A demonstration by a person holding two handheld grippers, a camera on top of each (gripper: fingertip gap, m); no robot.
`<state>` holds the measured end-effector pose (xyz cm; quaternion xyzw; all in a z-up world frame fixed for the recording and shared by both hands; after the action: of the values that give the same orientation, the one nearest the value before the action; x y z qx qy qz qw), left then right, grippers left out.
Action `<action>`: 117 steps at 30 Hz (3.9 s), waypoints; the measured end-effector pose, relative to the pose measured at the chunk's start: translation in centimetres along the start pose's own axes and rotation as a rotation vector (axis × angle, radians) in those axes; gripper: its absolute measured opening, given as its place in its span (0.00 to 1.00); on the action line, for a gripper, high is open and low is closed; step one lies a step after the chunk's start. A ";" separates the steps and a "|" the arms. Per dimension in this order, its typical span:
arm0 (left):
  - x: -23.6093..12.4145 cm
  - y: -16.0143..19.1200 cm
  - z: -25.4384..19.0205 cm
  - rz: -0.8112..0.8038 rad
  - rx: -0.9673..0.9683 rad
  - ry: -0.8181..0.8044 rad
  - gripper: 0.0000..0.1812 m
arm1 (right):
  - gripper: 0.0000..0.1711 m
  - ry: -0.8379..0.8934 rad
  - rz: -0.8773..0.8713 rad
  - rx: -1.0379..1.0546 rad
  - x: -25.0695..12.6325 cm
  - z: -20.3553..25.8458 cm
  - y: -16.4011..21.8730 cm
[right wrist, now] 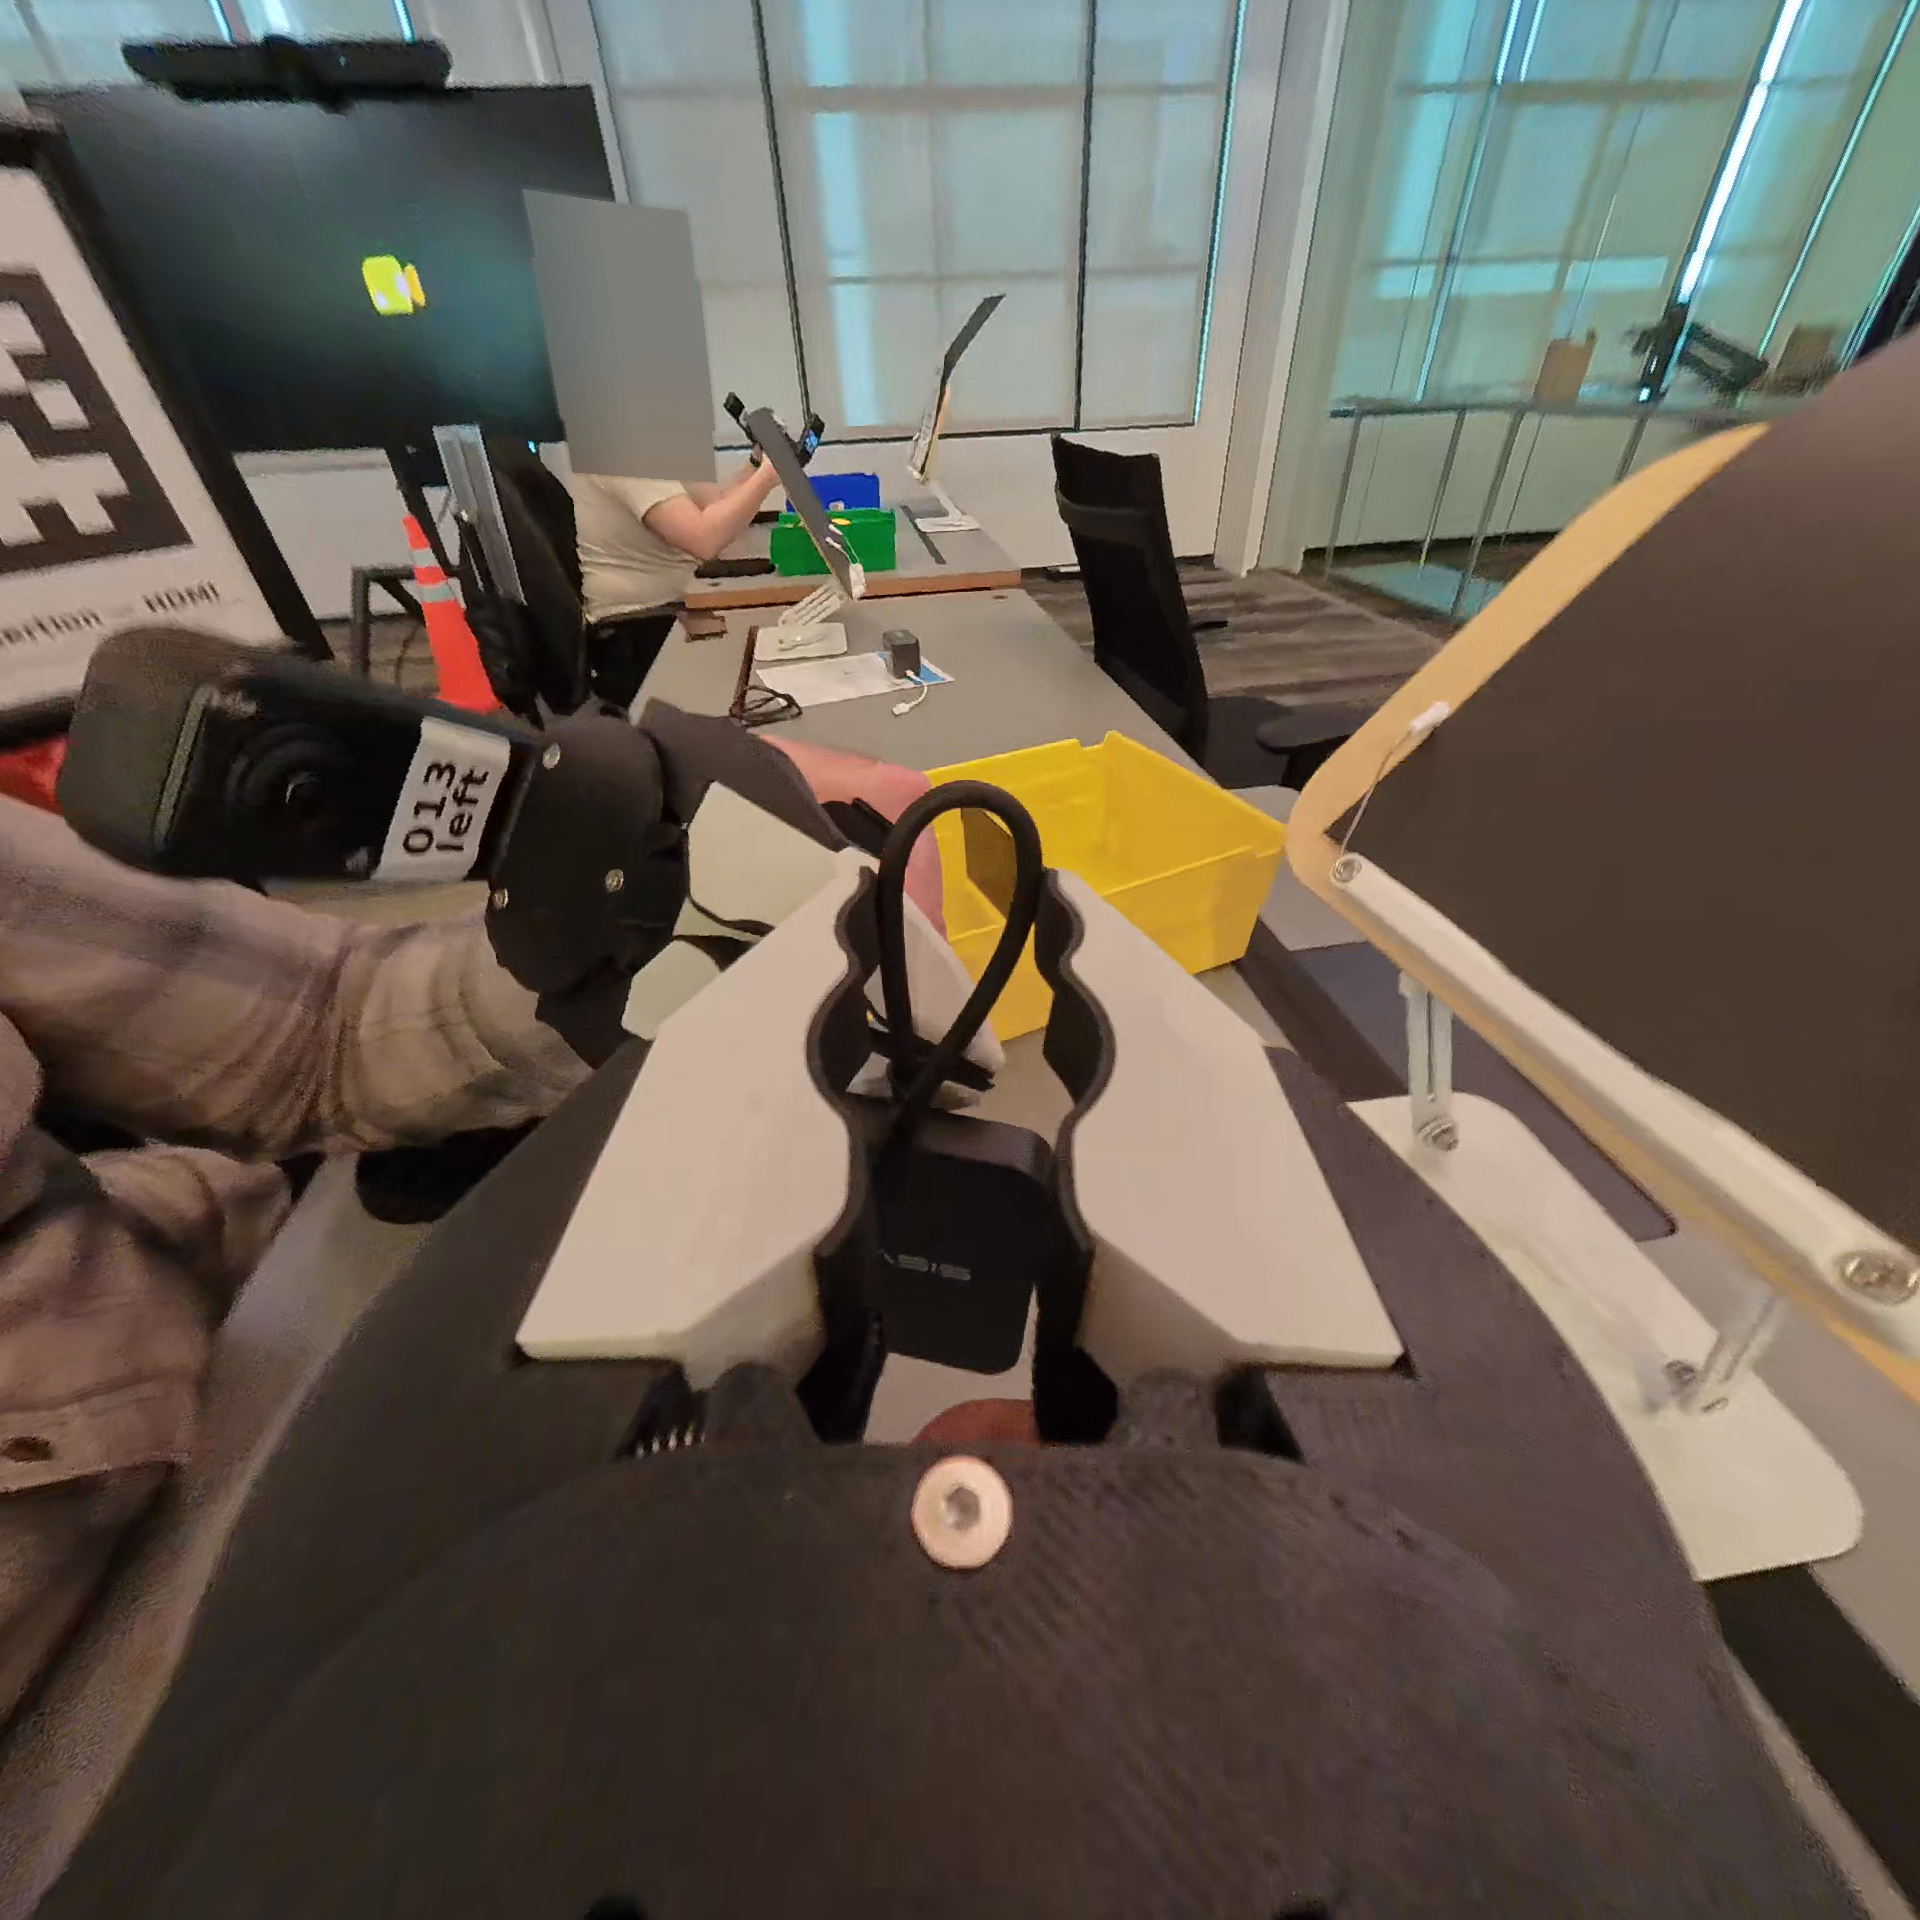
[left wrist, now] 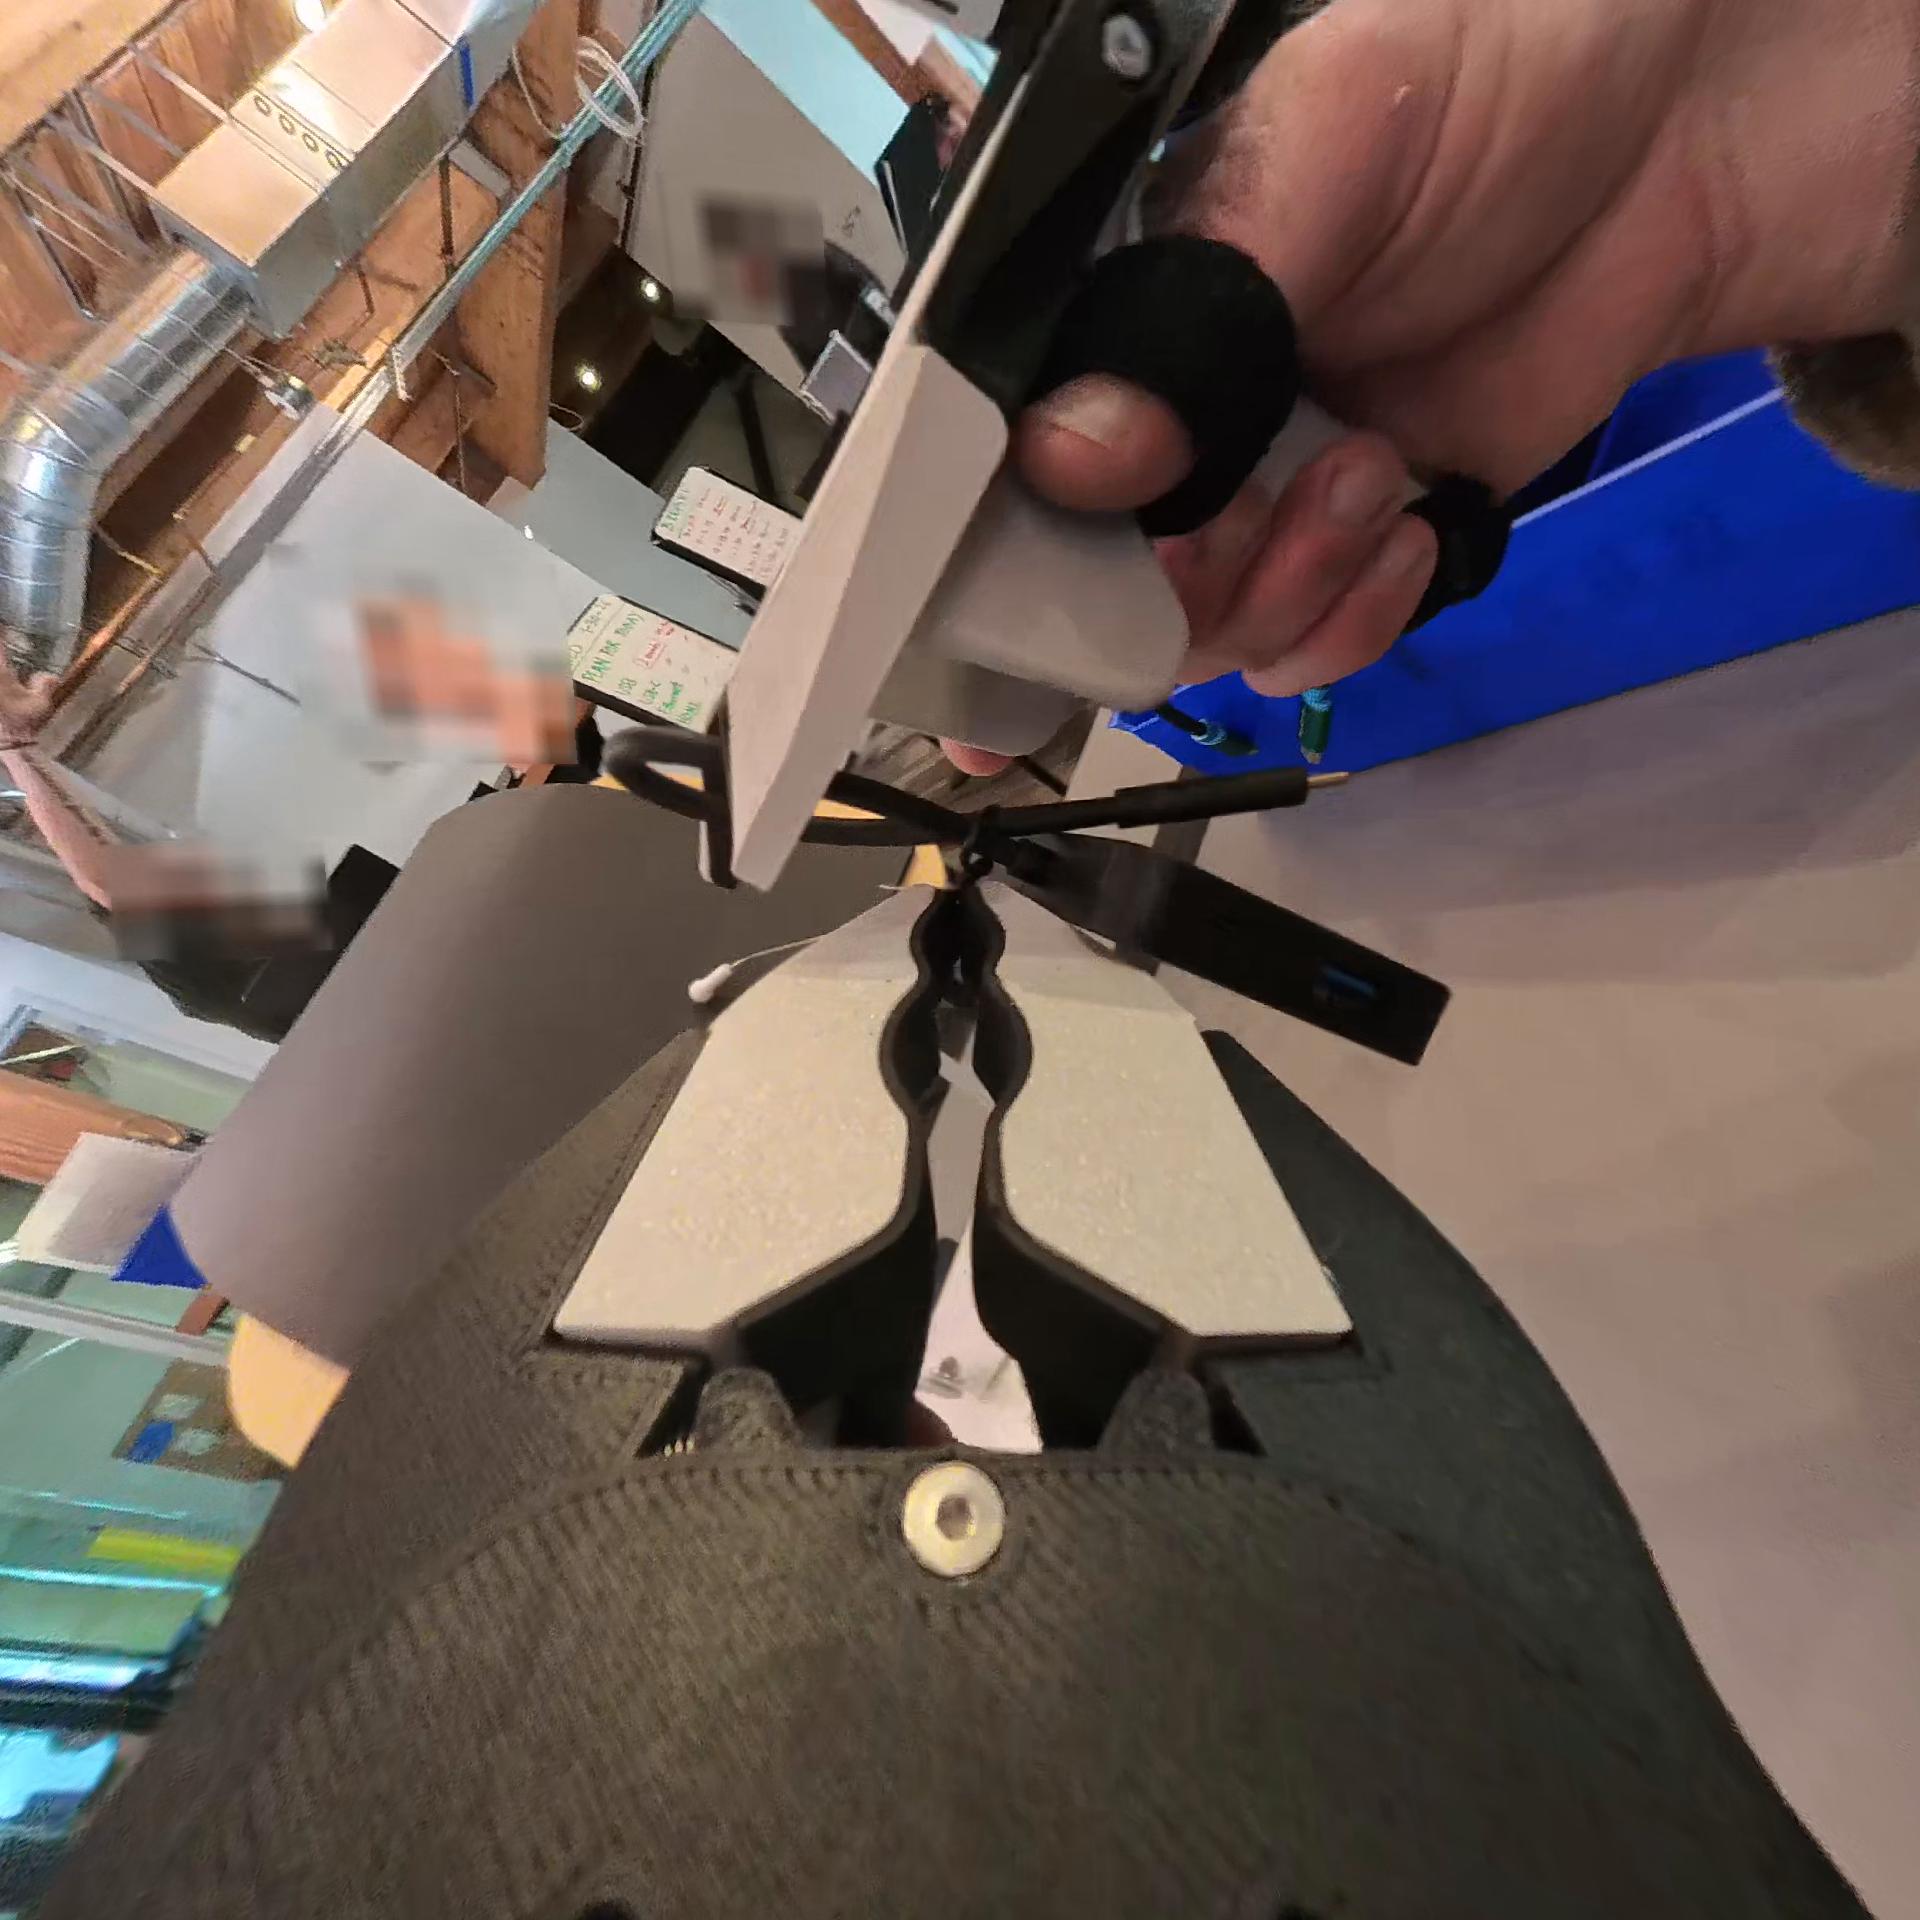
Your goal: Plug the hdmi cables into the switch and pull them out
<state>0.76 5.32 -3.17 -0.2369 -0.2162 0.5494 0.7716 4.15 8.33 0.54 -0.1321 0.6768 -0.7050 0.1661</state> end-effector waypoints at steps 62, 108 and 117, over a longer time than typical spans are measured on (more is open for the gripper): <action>-3.6 -5.2 2.5 -0.443 -1.013 0.569 0.01 | 0.09 0.501 0.067 -0.852 4.2 0.3 -1.0; -3.7 1.7 10.1 -0.138 -0.727 -0.003 0.05 | 0.06 0.887 0.487 -0.530 -10.0 -3.4 -2.4; -5.7 2.8 13.1 -0.125 -0.694 -0.086 0.08 | 0.07 0.987 0.910 -0.081 -22.1 -5.6 2.8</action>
<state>-10.86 2.36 5.07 -0.4477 -0.4364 0.4045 0.6675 22.09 22.44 -1.66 0.4982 0.6874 -0.5164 0.1127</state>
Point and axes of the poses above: each gripper's, where its closed fingertips meet, x out along the fingers, y out of its underside, z = x × y across the jaws, the point moved 4 cm from there along -x, back along the fingers, and after that the axes turned 12 degrees about -y, right-handed, at the moved point
